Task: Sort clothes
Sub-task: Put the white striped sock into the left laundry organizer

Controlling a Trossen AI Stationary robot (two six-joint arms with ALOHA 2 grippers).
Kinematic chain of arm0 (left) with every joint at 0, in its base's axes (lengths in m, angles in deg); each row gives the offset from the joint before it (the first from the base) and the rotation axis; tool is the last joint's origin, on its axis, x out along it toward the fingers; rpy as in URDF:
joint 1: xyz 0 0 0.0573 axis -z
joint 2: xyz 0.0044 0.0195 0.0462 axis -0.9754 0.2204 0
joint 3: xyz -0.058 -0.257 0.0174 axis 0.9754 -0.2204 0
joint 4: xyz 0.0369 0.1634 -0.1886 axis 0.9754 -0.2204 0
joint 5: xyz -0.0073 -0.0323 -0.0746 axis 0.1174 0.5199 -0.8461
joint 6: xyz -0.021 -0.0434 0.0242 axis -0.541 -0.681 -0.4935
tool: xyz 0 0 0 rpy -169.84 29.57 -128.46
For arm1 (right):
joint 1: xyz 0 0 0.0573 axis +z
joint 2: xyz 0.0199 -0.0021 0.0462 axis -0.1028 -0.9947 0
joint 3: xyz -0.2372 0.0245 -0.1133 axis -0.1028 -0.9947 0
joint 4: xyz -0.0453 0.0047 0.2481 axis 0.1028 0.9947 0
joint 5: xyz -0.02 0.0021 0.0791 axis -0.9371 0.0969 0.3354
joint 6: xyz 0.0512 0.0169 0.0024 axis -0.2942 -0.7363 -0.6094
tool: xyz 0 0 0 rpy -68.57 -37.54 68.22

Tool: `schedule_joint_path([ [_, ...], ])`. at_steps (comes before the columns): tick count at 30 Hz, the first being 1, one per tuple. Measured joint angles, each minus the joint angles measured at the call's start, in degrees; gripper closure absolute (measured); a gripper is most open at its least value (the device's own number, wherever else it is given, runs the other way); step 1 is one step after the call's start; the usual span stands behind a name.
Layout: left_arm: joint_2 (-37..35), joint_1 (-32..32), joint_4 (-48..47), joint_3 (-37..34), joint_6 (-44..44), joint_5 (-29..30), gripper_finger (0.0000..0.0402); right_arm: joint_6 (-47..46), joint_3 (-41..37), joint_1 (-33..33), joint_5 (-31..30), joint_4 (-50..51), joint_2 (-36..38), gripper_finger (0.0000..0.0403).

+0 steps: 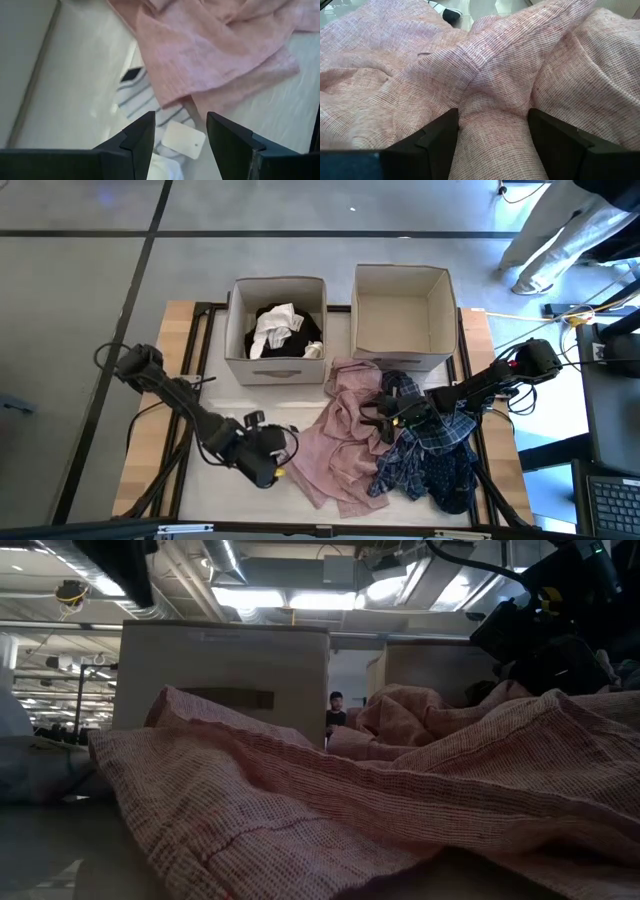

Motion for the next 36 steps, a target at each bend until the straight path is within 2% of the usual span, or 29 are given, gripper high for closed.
schedule_joint_path([
  [7, 4.8, 3.1, 0.1, 0.0, -0.8, 0.0, 0.0233, 0.0, 0.0, 0.0, 0.0, 0.0, 0.0, 0.016],
  [22, 12.9, 3.5, 1.2, -0.2, 2.8, -2.6, 0.0233, 0.0, 0.0, 0.0, 0.0, -0.1, 0.0, 0.016],
  [36, 13.1, 2.7, 12.3, -11.0, 2.3, -2.3, 0.0233, 0.0, 0.0, 0.0, 0.0, 0.0, 0.0, 0.016],
])
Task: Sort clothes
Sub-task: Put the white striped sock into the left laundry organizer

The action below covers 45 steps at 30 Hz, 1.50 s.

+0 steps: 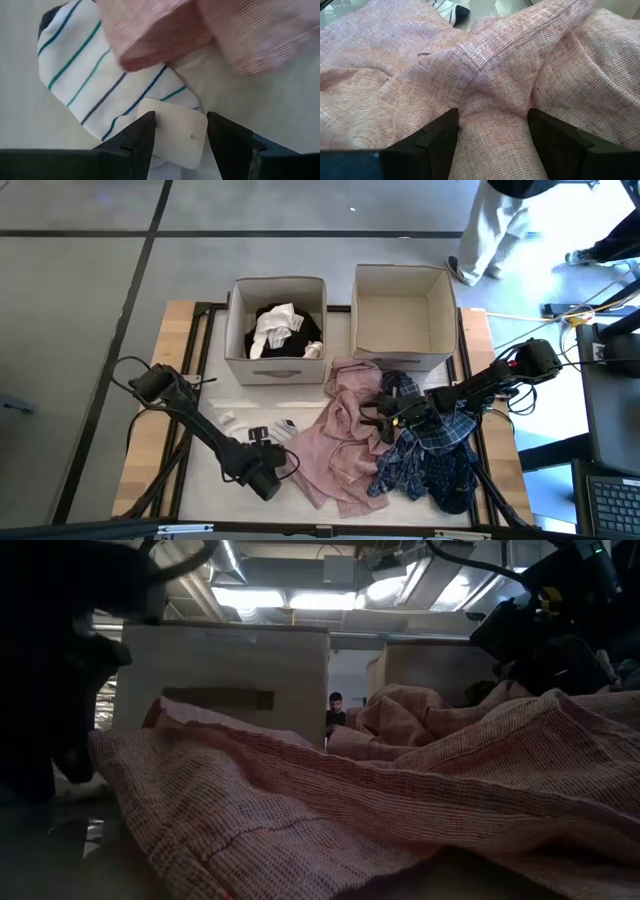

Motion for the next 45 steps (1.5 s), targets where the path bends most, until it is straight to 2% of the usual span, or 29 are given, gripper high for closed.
schedule_joint_path([
  [11, -0.4, 0.1, 5.9, -5.1, -2.4, 2.0, 0.0243, 0.0, 0.0, 0.0, 0.0, 0.0, 0.0, 0.016],
  [23, -0.2, 0.0, 5.7, -5.6, -2.8, 3.1, 0.0366, 0.0, 0.0, 0.0, 0.0, 0.0, 0.0, 0.016],
  [27, -1.2, 0.0, 5.5, -5.7, -2.9, 3.3, 0.0393, 0.0, 0.0, 0.0, 0.0, 0.0, 0.0, 0.016],
  [39, -9.2, -1.3, 3.4, -5.9, -1.4, 7.1, 0.0397, 0.0, 0.0, 0.0, 0.0, 0.0, 0.0, 0.016],
  [45, -16.1, -4.0, 2.6, -5.8, 3.0, 12.8, 0.0388, 0.0, 0.0, 0.0, 0.0, 0.0, 0.0, 0.016],
])
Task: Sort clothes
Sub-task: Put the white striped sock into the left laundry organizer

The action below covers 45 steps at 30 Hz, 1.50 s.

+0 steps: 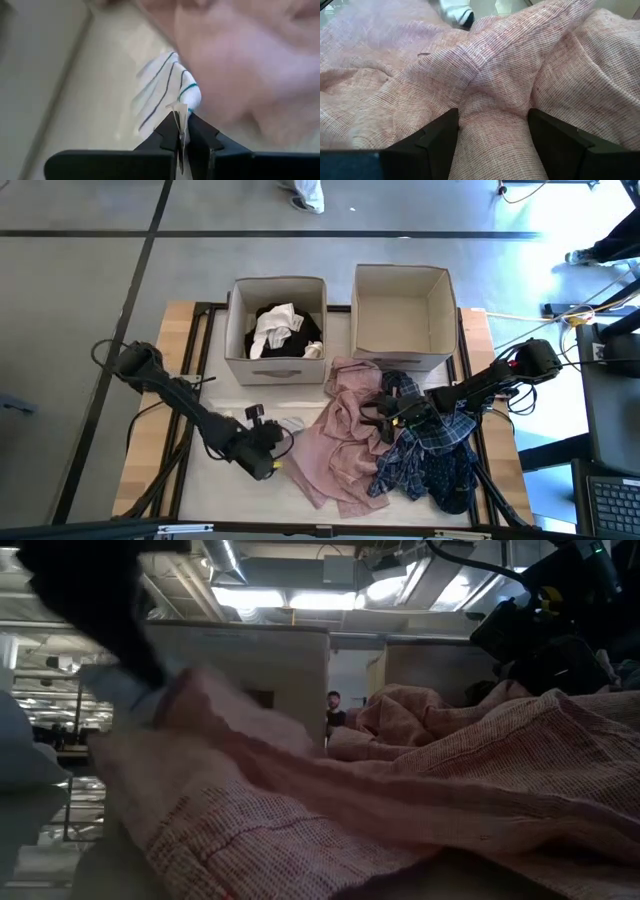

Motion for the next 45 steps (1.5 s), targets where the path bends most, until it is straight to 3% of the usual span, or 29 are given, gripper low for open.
schedule_joint_path([
  [13, -17.4, -6.3, 1.0, 0.1, 12.6, 15.3, 0.0384, 0.0, 0.0, 0.0, 0.0, 0.0, 0.0, 0.016],
  [23, -24.9, -13.7, 10.7, 0.2, 30.0, 27.4, 0.0386, 0.0, 0.0, 0.0, 0.0, 0.0, 0.0, 0.016],
  [30, -26.5, -23.0, 16.0, 0.2, 39.4, 29.2, 0.0376, 0.0, 0.0, 0.0, 0.0, 0.0, 0.0, 0.016],
  [37, -26.2, -32.9, 14.8, 0.2, 40.7, 29.0, 0.0378, 0.0, 0.0, 0.0, 0.0, 0.0, 0.0, 0.016],
  [45, -26.2, -39.2, 15.3, 0.2, 42.4, 28.6, 0.0367, 0.0, 0.0, 0.0, 0.0, 0.0, 0.0, 0.016],
])
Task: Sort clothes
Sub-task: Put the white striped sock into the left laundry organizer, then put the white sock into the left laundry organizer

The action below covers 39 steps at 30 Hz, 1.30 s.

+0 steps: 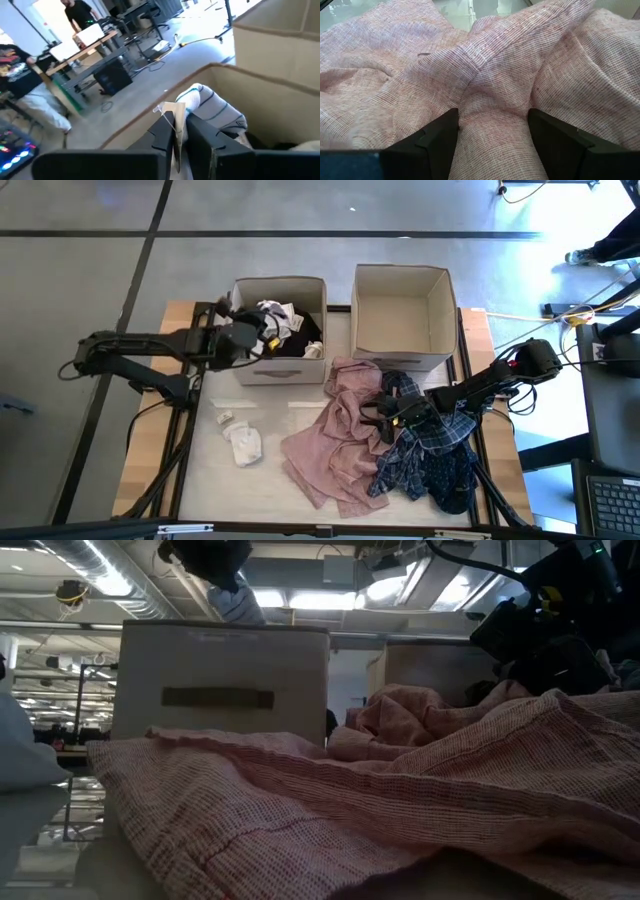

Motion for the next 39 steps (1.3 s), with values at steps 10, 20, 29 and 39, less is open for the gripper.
schedule_joint_path([
  [10, 0.0, -4.5, -4.7, 0.0, -3.5, -4.2, 0.0295, 0.0, 0.0, 0.0, 0.0, 0.0, 0.0, 0.016],
  [20, 0.0, -0.8, -6.3, 0.0, -4.8, -10.4, 0.0213, 0.0, 0.0, 0.0, 0.0, 0.0, 0.0, 0.016],
  [29, -0.2, 12.8, -6.3, 0.0, -6.4, -11.7, 0.0213, 0.0, 0.0, 0.0, 0.0, 0.0, 0.0, 0.016],
  [39, 0.0, 26.5, -9.4, 0.0, -21.3, -23.5, 0.0212, 0.0, 0.0, 0.0, 0.0, 0.0, 0.0, 0.016],
])
